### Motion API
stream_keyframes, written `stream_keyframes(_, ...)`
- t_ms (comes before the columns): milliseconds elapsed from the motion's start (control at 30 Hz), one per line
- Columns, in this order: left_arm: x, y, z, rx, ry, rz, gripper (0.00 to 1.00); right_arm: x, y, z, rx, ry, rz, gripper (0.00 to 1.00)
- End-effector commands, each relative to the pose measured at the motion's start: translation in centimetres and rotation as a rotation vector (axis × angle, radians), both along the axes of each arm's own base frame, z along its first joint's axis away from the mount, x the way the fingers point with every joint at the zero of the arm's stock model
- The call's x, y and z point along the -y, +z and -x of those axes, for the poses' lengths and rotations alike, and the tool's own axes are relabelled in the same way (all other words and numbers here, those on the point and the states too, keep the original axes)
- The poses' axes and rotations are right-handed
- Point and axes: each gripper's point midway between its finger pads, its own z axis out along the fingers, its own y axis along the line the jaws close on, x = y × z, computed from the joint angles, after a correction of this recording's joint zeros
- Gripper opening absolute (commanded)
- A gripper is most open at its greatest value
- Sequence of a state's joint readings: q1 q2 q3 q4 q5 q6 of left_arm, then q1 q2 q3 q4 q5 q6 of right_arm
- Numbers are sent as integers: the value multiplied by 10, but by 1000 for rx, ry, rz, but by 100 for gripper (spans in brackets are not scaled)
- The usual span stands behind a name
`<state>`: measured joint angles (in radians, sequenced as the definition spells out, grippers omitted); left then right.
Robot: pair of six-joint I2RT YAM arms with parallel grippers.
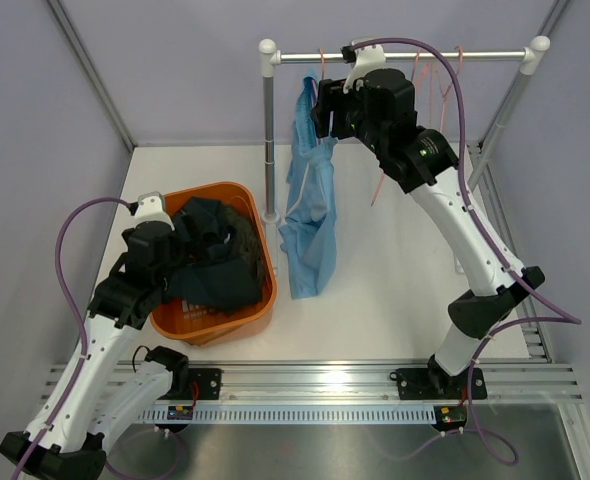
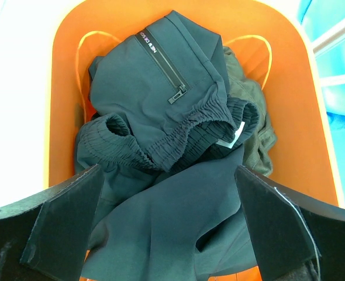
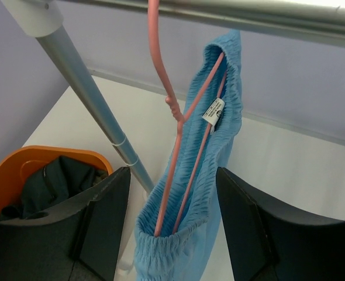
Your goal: Remove the shorts from the hanger
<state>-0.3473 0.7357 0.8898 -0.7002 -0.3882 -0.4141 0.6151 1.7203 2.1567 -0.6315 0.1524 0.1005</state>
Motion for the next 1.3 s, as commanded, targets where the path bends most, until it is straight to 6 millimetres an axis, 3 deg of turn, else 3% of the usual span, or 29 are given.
stream_keyframes(0, 5, 8, -6, 45, -21, 17, 99, 2, 32, -15, 129, -67, -55, 69)
stream_keyframes(200, 5, 8, -6, 45, -24, 18, 99, -5, 15, -44, 152, -119, -18, 70)
stream_keyframes(500, 6, 8, -5, 46, -29, 21, 99, -15, 8, -70, 190, -161, -16, 65)
stream_keyframes(767, 7, 7, -5, 44, -33, 23, 99, -9, 13, -76, 236, -207, -38, 64)
stream_keyframes(1100, 9, 6, -5, 39, -42, 24, 99, -3, 6, -75, 221, -230, -22, 61)
stream_keyframes(1200, 9, 6, -6, 41, -42, 25, 99, 0, 9, -74, 245, -232, -5, 55)
stream_keyframes(1267, 9, 6, -6, 37, -43, 25, 99, 0, 10, -75, 249, -237, -3, 45)
